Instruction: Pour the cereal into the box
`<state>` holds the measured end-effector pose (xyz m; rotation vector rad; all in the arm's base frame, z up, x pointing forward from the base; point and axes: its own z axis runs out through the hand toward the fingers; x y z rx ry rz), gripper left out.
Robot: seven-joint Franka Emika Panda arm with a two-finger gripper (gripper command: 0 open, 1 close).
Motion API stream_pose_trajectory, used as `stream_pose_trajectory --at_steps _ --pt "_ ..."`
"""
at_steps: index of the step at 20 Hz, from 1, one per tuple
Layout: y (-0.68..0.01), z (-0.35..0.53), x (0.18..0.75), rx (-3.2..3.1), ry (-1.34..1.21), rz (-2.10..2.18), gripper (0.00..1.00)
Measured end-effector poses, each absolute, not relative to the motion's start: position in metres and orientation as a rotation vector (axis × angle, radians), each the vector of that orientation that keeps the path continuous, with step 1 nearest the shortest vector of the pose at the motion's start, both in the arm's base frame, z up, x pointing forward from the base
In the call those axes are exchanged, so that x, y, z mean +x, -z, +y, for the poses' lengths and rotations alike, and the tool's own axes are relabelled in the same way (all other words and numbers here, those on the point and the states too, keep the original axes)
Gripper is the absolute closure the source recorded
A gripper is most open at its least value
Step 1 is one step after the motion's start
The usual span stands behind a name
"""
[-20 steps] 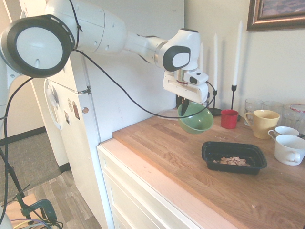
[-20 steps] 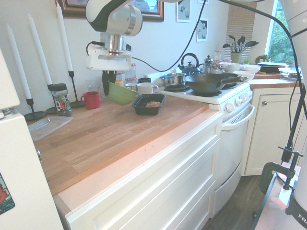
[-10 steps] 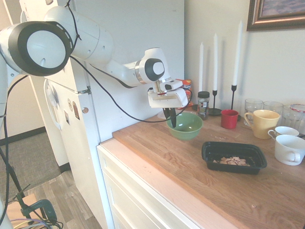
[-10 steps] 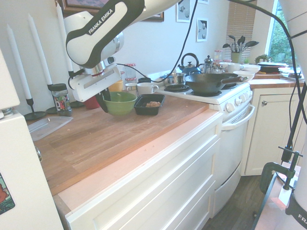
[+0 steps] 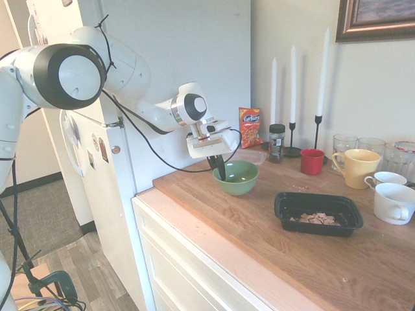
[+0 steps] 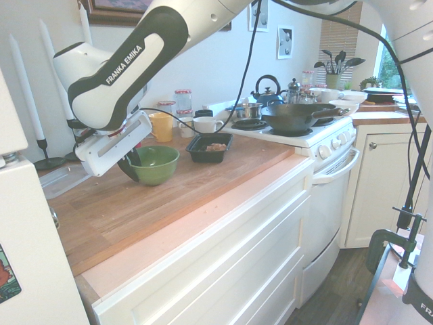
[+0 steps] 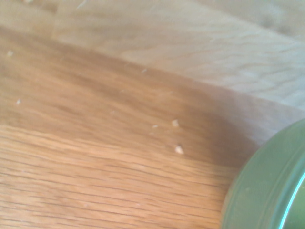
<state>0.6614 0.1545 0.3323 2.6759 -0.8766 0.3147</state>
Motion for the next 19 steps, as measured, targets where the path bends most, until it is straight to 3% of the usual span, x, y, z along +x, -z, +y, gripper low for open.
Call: stream_pose_trajectory --at_steps 2,3,13,19 --pt "-0.331 0.155 0.661 2.673 -0.316 -0.871 1.0" --pt "-0.331 0.155 0.661 2.673 -0.316 -0.871 0.0" --pt "-0.343 0.155 0.66 2.686 -0.317 -0.897 0.0" --pt "-0.42 0.13 0.646 2.81 -0.185 -1.022 0.0"
